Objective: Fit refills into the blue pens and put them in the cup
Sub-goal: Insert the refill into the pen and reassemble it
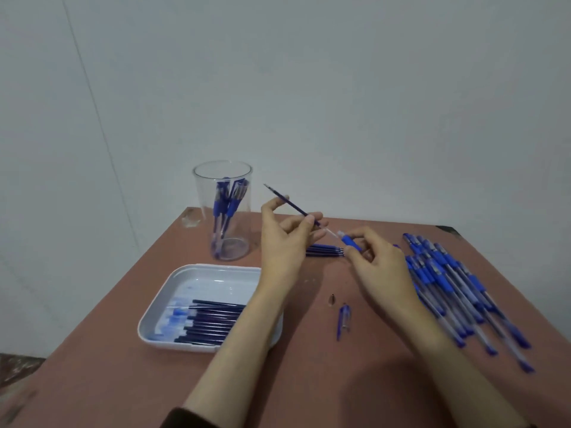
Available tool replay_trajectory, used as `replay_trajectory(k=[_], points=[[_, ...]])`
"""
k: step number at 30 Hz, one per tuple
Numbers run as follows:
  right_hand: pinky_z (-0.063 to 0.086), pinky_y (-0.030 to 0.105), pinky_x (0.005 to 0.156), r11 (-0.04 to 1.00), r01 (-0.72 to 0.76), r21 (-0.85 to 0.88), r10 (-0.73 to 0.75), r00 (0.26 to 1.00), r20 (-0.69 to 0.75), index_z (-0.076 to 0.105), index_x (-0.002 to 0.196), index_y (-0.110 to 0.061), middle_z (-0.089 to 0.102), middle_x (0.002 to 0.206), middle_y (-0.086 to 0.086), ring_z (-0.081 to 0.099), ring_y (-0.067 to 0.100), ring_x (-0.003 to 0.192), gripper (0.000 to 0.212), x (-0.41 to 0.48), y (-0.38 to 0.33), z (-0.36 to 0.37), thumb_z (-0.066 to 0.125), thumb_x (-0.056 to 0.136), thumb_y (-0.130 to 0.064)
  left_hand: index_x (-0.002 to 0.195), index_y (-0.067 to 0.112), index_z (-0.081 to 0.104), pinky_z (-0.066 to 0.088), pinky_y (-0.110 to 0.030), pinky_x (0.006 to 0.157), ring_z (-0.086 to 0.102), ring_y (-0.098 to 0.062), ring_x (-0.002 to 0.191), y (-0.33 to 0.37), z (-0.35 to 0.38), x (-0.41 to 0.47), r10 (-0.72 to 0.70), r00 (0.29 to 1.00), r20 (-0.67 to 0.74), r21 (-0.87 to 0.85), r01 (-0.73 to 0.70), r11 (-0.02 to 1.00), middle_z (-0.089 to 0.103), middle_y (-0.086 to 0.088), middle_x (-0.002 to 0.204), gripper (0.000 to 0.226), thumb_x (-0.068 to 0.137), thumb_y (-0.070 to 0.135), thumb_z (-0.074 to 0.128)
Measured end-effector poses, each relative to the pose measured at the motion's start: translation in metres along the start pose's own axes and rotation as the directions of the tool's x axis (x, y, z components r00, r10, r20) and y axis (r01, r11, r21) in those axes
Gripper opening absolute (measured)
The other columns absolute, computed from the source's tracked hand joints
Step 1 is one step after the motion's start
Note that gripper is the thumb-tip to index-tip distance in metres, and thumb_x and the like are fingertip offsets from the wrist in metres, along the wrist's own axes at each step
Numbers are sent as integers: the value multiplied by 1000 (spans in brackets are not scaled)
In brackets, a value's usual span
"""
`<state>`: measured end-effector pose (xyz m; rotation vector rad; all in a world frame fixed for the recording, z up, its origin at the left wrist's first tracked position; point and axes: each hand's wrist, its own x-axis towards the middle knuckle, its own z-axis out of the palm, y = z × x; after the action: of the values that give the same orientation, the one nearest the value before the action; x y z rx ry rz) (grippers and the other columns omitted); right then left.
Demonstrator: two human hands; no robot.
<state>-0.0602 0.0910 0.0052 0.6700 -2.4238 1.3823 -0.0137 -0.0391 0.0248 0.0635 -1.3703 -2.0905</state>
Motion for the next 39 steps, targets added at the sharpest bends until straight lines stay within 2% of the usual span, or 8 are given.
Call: replay_trajectory(k=[3, 6, 9, 14, 22, 30, 35, 39], points=[[47, 34, 65, 998, 4, -62, -3, 1000, 19, 66, 88, -29, 63, 74, -11, 53, 7, 67, 13, 3, 4, -7, 65, 86, -16, 123, 12, 43, 57, -26, 72, 70, -22, 81, 0, -2, 3, -9, 1000, -16, -30, 8, 1000, 70, -12, 81, 39, 90, -6, 55], [51, 39, 67, 996, 45, -77, -43, 999, 23, 68, 88, -28, 67, 78, -9, 56, 11, 68, 14, 3, 3, -9, 65, 84, -15, 120, 7, 48, 56, -23, 70, 71, -20, 80, 1, -4, 4, -22, 1000, -19, -58, 21, 998, 69, -10, 77, 35, 89, -5, 56], [52, 38, 67, 995, 76, -63, -74, 997, 33, 68, 87, -28, 67, 78, -9, 57, 11, 68, 14, 2, 2, -8, 65, 84, -14, 119, 8, 48, 55, -21, 69, 72, -18, 80, 0, -3, 2, -31, 1000, -2, -41, 31, 999, 69, -12, 80, 32, 90, -4, 56], [45, 17, 59, 997, 75, -26, -74, 996, 39, 67, 87, -31, 66, 77, -10, 55, 6, 70, 18, 4, 2, -9, 65, 85, -13, 115, 9, 47, 55, -20, 70, 72, -17, 81, 1, -3, 3, -20, 1000, 5, -45, 20, 999, 69, -15, 84, 28, 91, -4, 54], [42, 9, 62, 996, 84, -11, -83, 995, 57, 71, 91, -29, 66, 77, -14, 54, -2, 72, 16, 3, 1, -10, 69, 84, -15, 111, 10, 49, 56, -23, 71, 72, -19, 83, -2, -5, 2, -14, 1000, 19, -43, 15, 999, 71, -9, 76, 25, 91, -2, 55], [41, 8, 63, 995, 54, 82, -58, 997, 46, 72, 90, -33, 68, 79, -11, 53, -1, 69, 20, 2, 0, -13, 71, 82, -14, 106, 12, 49, 57, -24, 74, 72, -21, 83, -2, -7, 3, -31, 999, -6, -49, 31, 998, 72, -10, 77, 21, 91, -1, 55], [40, 8, 62, 996, 47, 77, -51, 997, 53, 72, 89, -34, 68, 77, -10, 52, 6, 66, 20, 1, -1, -14, 73, 81, -16, 107, 11, 48, 56, -22, 71, 72, -21, 82, -2, -7, 3, -39, 999, -2, -56, 39, 998, 71, -13, 79, 21, 91, -2, 54], [41, 8, 62, 996, 47, 70, -50, 997, 53, 72, 90, -35, 67, 75, -11, 52, 4, 65, 20, 1, 0, -14, 74, 80, -17, 110, 9, 48, 56, -22, 70, 72, -18, 80, -2, -6, 1, -39, 999, 16, -17, 39, 999, 70, -15, 82, 22, 91, -2, 54]])
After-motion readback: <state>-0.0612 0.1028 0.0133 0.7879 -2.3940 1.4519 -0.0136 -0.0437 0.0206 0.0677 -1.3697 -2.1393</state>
